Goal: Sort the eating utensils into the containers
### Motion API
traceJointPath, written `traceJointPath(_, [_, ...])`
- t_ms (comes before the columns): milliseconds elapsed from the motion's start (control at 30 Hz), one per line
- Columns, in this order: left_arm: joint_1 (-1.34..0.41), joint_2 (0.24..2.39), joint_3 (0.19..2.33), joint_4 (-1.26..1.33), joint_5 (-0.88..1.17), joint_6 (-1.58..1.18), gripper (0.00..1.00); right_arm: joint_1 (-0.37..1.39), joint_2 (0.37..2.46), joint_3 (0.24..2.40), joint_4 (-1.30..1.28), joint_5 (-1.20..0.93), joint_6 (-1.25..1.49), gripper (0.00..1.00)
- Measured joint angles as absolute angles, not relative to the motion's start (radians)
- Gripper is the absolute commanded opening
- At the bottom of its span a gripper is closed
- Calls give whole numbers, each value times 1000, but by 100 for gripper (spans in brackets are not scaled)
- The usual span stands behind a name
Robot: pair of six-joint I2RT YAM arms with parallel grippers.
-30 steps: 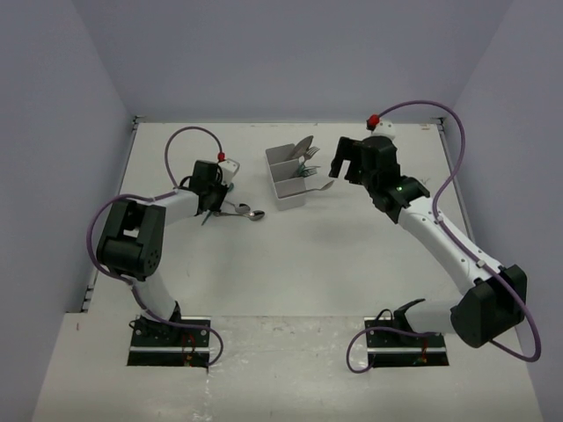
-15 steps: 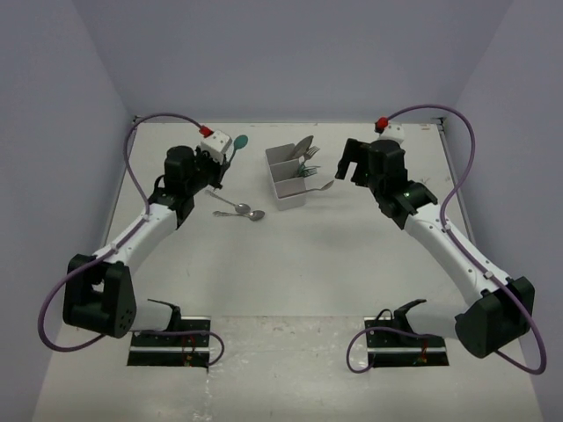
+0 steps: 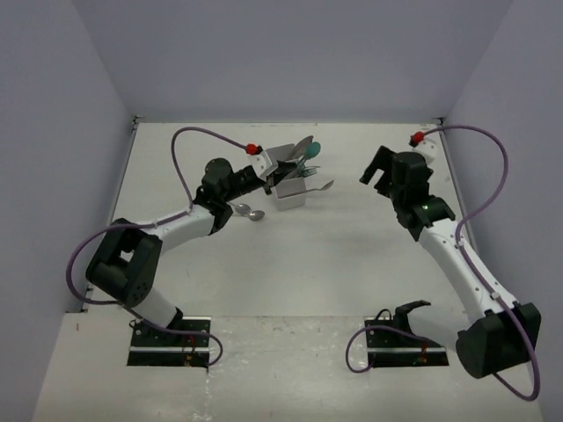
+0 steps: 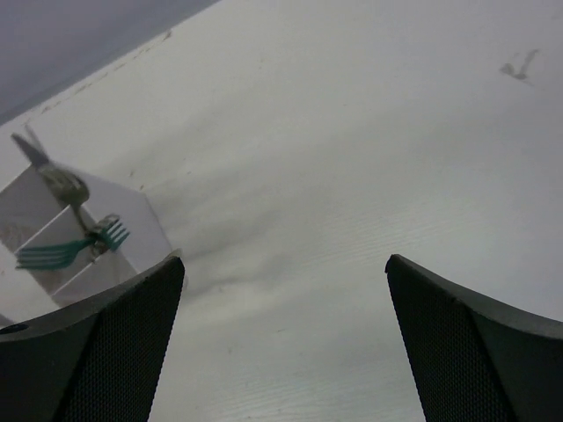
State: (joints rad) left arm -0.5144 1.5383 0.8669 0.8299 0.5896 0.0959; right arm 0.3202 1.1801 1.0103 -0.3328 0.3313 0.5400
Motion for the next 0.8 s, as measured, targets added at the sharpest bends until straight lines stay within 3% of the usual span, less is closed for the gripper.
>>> traceJointPath(133, [-534,1659,888,863,631,138,0,199,1033,945,-348,386,596,99])
traceJointPath(267, [-545,1720,902,886,663,186,0,186,961,943,-348,436,608,99])
traceJointPath(800, [-527,1977,930,1141,702,241,0,170,976,944,-383,482,606,99])
